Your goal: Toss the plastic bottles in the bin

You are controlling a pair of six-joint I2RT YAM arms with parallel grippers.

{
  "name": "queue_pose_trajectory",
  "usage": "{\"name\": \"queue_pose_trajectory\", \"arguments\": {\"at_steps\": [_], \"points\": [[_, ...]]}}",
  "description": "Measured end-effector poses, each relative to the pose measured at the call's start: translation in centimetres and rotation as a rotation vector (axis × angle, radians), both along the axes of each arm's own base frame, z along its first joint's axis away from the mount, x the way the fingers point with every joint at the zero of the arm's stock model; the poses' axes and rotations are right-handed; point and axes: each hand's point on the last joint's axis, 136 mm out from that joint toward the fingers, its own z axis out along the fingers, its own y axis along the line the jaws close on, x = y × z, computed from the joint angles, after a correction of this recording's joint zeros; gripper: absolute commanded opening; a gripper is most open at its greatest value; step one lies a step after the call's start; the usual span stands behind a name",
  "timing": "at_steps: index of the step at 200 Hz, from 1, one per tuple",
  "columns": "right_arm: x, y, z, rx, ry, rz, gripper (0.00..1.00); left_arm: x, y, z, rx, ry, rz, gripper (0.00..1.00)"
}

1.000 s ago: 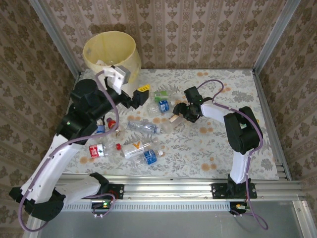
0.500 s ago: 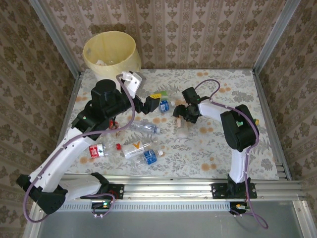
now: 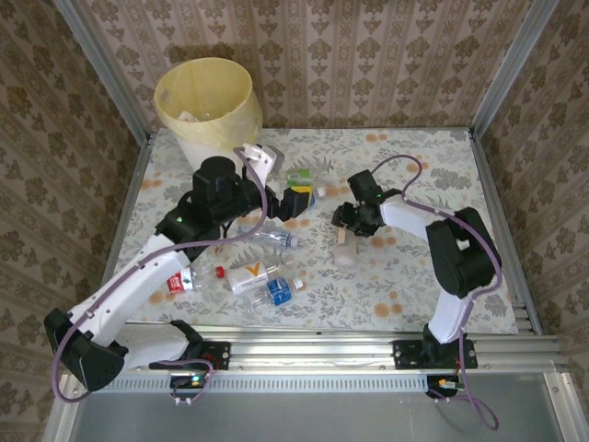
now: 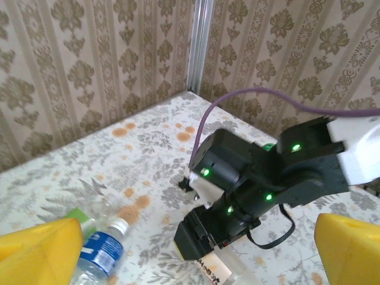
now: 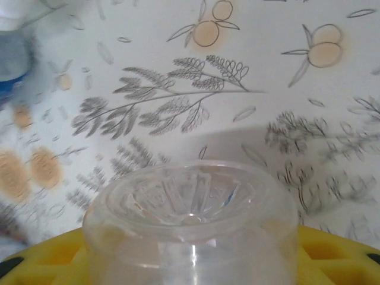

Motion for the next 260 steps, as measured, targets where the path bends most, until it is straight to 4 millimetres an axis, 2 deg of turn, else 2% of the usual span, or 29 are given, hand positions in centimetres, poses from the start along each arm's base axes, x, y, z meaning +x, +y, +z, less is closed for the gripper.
{"name": "queue_pose_trajectory", "arguments": {"at_steps": [12, 43, 62, 82, 122, 142, 167, 197, 214, 260], "points": [[0.0, 0.2, 2.6, 0.024, -0.054, -0.002, 0.49, 0.1, -0.4, -1.3, -0.008, 0.041, -0.004, 1.0], [0.3, 0.4, 11.2, 0.111, -0.261, 0.0, 0.48, 0.4, -1.5, -4.6, -0.04, 0.151, -0.018, 1.0], [0.3, 0.8, 15.2, 0.156, -0.364, 0.009, 0.48, 0.6, -2.6, -5.8, -0.07, 0.211, -0.041, 1.0], [-0.2, 1.4, 17.8, 0.19, -0.434, 0.025, 0.47, 1.0, -3.9, -6.6, -0.103, 0.261, -0.072, 1.0], [-1.1, 1.9, 21.9, 0.245, -0.549, 0.046, 0.46, 1.5, -6.2, -7.9, -0.171, 0.337, -0.134, 0.96], [-1.4, 2.0, 23.2, 0.259, -0.601, 0.052, 0.46, 1.3, -7.4, -8.9, -0.186, 0.38, -0.17, 0.94], [-1.5, 1.6, 23.0, 0.237, -0.622, 0.046, 0.49, 1.0, -8.6, -9.0, -0.214, 0.4, -0.216, 0.92], [-1.8, 2.5, 23.1, 0.247, -0.634, 0.068, 0.49, 0.4, -9.9, -9.3, -0.232, 0.426, -0.26, 0.91], [-1.9, 2.9, 23.3, 0.255, -0.643, 0.076, 0.49, 0.1, -10.3, -9.5, -0.238, 0.441, -0.278, 0.91], [-1.7, 3.1, 23.8, 0.266, -0.664, 0.076, 0.48, -0.2, -10.4, -9.2, -0.248, 0.45, -0.297, 0.81]]}}
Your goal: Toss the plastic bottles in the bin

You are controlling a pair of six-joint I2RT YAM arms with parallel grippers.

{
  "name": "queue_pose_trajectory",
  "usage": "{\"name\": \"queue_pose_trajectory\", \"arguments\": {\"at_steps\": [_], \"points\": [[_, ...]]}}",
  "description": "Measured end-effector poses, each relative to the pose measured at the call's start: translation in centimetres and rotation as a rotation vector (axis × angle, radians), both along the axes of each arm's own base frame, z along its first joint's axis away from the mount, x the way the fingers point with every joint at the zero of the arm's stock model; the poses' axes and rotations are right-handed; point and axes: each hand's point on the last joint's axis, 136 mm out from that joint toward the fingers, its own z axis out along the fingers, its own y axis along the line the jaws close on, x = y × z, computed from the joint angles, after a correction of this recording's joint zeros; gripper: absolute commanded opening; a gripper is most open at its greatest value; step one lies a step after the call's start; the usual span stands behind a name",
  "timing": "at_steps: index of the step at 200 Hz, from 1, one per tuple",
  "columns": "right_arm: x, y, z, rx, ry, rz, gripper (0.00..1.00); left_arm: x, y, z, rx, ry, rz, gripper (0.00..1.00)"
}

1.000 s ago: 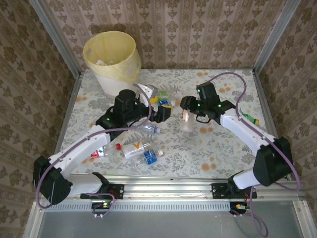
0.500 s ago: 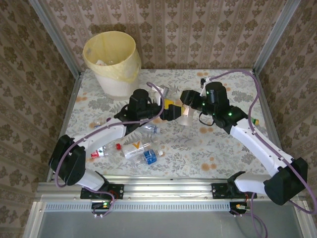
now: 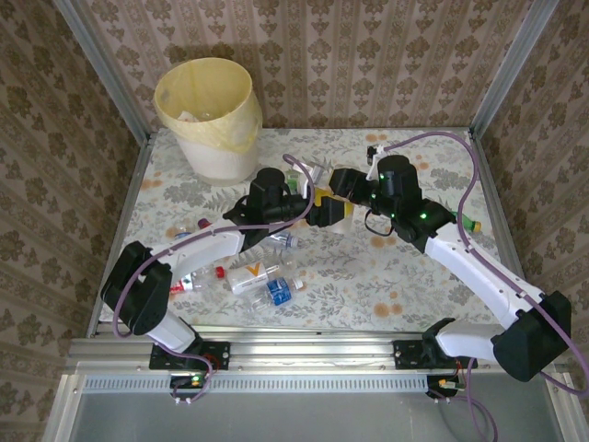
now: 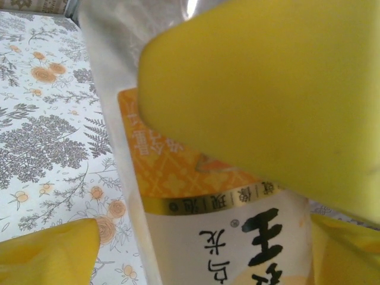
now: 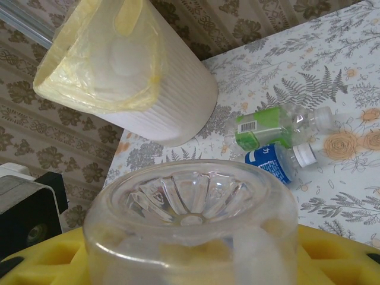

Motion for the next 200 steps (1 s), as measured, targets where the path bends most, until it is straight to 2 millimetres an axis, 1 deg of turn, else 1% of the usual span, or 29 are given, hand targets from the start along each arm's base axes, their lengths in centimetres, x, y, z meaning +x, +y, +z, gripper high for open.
{"name": "queue_pose_trajectory", "arguments": {"at_steps": [44, 64, 79, 101, 127, 138, 163, 176, 200], "points": [[0.1, 0.1, 0.3, 0.009, -0.013, 0.003, 0.48, -0.5, -0.2, 0.7, -0.027, -0.002, -0.028, 0.62], [0.2, 0.1, 0.4, 0.009, -0.022, -0.002, 0.5, -0.4, -0.2, 0.7, -0.03, 0.012, -0.029, 0.54], [0.3, 0.0, 0.3, 0.009, -0.024, -0.005, 0.53, -0.3, -0.3, 0.7, -0.031, 0.019, -0.029, 0.49], [0.3, 0.0, 0.3, 0.011, -0.026, -0.005, 0.62, -0.1, -0.2, 0.7, -0.031, 0.019, -0.026, 0.43], [0.2, 0.3, 0.4, 0.024, -0.03, 0.006, 0.75, 0.0, 0.0, 0.8, -0.035, 0.016, -0.026, 0.39], [0.1, 0.5, 0.6, 0.035, -0.037, 0.024, 0.85, 0.2, 0.1, 0.8, -0.037, 0.014, -0.022, 0.38], [-0.5, 0.9, 1.5, 0.052, -0.061, 0.057, 0.99, 1.0, 0.8, 0.7, -0.032, 0.012, 0.004, 0.37], [-0.8, 0.9, 1.8, 0.057, -0.073, 0.065, 1.0, 1.4, 1.3, 0.7, -0.022, 0.0, 0.022, 0.37], [-1.3, 0.9, 2.6, 0.058, -0.097, 0.084, 1.0, 1.8, 2.7, 1.8, -0.007, -0.047, 0.062, 0.37]]}}
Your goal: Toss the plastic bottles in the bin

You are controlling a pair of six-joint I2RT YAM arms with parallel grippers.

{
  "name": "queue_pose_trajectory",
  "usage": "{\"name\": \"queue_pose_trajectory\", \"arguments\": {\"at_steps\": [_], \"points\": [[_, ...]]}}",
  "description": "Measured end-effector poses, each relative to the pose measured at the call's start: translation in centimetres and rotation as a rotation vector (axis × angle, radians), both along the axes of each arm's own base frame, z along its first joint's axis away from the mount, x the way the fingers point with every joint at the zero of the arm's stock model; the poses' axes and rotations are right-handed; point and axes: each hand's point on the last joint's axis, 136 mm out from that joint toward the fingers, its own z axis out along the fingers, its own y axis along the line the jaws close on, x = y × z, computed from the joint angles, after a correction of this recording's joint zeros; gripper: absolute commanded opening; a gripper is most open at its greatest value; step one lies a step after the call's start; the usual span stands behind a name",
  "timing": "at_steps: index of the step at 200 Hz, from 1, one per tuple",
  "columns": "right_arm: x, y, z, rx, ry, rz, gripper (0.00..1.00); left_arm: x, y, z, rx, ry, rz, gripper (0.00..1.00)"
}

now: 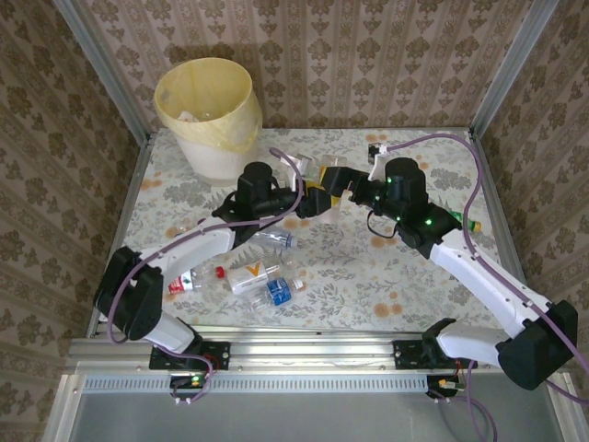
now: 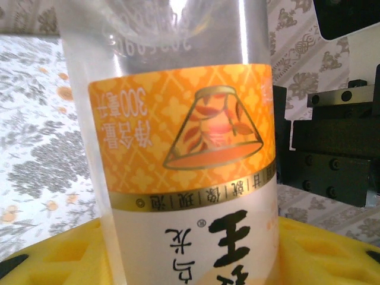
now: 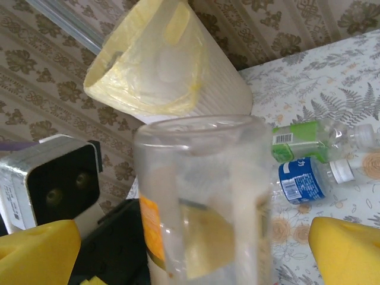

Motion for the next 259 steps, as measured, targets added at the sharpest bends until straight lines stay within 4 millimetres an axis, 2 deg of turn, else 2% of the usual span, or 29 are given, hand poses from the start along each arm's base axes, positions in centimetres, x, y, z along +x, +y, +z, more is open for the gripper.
{"name": "queue_pose_trajectory", "arguments": {"at_steps": [44, 90, 119, 164, 194, 221, 259], "points": [[-1.0, 0.0, 1.0, -0.003, -0.038, 0.035, 1.0, 0.4, 3.0, 2.1, 0.053, -0.101, 0.09, 0.35], [-2.7, -0.9, 1.9, -0.03, -0.079, 0.048, 1.0, 3.0, 8.3, 4.1, 0.125, -0.177, 0.254, 0.34], [-3.6, -1.4, 1.7, -0.045, -0.089, 0.052, 1.0, 4.5, 11.6, 7.5, 0.144, -0.258, 0.349, 0.34], [-4.0, -1.7, -1.2, -0.089, -0.029, 0.055, 1.0, 6.2, 16.4, 13.7, 0.175, -0.433, 0.506, 0.33], [-4.2, -1.8, -2.4, -0.105, 0.0, 0.054, 1.0, 6.5, 19.8, 17.7, 0.169, -0.558, 0.616, 0.33], [-4.3, -2.3, -2.5, -0.118, 0.0, 0.039, 1.0, 6.4, 21.7, 20.3, 0.16, -0.66, 0.689, 0.33], [-4.5, -2.9, -3.1, -0.143, 0.006, 0.026, 1.0, 7.0, 23.7, 22.9, 0.166, -0.772, 0.783, 0.32]]}}
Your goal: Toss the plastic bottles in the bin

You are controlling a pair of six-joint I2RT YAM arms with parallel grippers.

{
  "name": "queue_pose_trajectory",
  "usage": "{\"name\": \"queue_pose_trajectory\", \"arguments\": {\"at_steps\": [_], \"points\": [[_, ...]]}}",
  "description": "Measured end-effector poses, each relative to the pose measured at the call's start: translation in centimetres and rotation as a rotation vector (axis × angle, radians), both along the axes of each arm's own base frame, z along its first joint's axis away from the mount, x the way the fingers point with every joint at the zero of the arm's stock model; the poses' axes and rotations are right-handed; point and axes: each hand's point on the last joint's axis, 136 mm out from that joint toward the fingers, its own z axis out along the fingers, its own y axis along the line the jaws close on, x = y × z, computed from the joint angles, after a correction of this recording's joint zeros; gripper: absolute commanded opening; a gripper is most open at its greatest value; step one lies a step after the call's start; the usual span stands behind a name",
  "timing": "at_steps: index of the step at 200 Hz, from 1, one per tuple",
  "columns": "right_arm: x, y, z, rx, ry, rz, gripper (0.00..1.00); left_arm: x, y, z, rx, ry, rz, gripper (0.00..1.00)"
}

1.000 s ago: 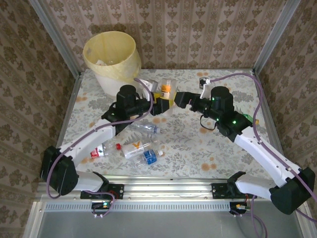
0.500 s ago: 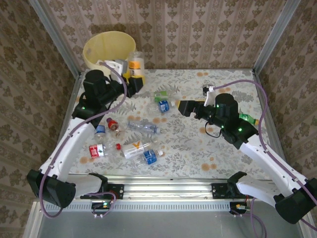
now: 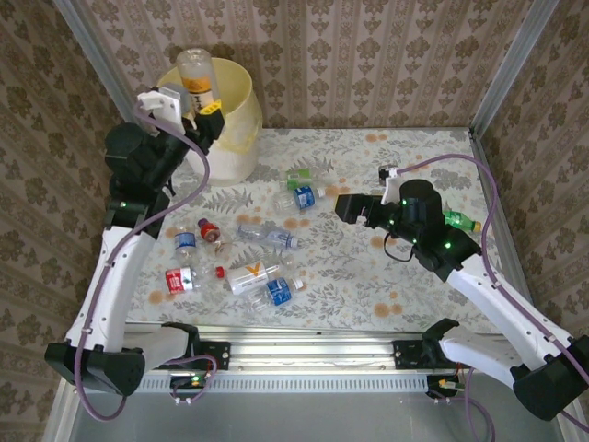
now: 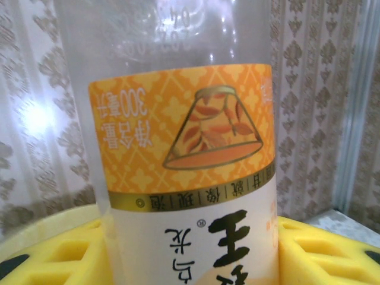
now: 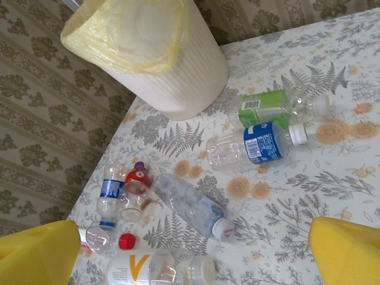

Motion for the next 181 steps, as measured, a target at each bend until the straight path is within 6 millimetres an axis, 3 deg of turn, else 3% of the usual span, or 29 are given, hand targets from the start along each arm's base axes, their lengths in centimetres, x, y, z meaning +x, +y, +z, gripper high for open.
{"name": "queue_pose_trajectory", "arguments": {"at_steps": [27, 56, 99, 181], "points": [[0.0, -0.3, -0.6, -0.019, 0.012, -0.01, 1.0, 0.7, 1.8, 2.3, -0.005, -0.086, 0.059, 0.34], [0.0, -0.6, -0.9, -0.032, 0.017, -0.017, 1.0, 2.0, 3.3, 3.4, -0.01, -0.133, 0.101, 0.34], [0.1, -0.8, -1.0, -0.047, 0.012, -0.02, 1.0, 4.2, 4.1, 3.5, -0.008, -0.147, 0.123, 0.34], [0.2, -1.2, -1.1, -0.053, 0.017, -0.03, 1.0, 4.9, 4.5, 3.9, -0.008, -0.175, 0.128, 0.34]]}}
